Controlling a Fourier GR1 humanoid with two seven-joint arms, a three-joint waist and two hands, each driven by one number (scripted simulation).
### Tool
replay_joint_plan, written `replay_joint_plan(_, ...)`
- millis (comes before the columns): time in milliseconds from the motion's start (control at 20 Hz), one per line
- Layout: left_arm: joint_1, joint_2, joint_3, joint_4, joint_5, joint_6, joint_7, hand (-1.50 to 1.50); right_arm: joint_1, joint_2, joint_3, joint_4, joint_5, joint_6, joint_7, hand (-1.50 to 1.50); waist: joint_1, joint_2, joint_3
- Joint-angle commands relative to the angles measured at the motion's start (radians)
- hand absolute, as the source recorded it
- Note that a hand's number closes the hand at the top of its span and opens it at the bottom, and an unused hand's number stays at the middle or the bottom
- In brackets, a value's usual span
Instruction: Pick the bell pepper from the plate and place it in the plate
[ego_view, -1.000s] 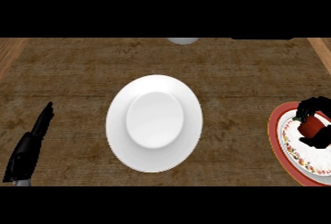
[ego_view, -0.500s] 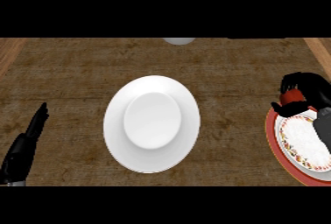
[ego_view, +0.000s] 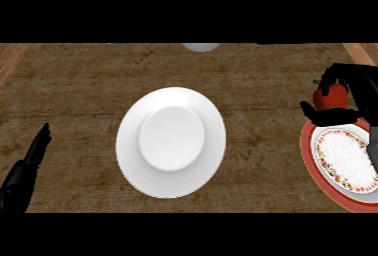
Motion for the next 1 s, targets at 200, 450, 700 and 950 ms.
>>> replay_joint_plan(200, -0.009, 0.002, 0.006, -0.005, 0.011, -0.034, 0.003, 0.00, 0.077, 0.051, 0.068, -0.506, -0.080, 0.157, 0.240, 1.50, 0.020, 0.009, 0.001)
replay_joint_plan(450, -0.088, 0.000, 0.012, 0.045, 0.002, -0.040, 0.020, 0.00, -0.118, 0.208, 0.202, -0.526, -0.021, 0.192, 0.474, 1.50, 0.044, 0.017, 0.000)
replay_joint_plan(700, -0.034, -0.014, -0.003, -0.002, -0.011, -0.056, -0.001, 0.00, -0.220, 0.358, 0.296, -0.409, 0.062, 0.202, 0.582, 1.50, 0.055, 0.018, 0.001)
replay_joint_plan(950, -0.056, -0.032, -0.004, -0.001, -0.048, -0.027, 0.012, 0.00, -0.280, 0.487, 0.328, -0.280, 0.090, 0.224, 0.652, 1.50, 0.047, 0.018, 0.002)
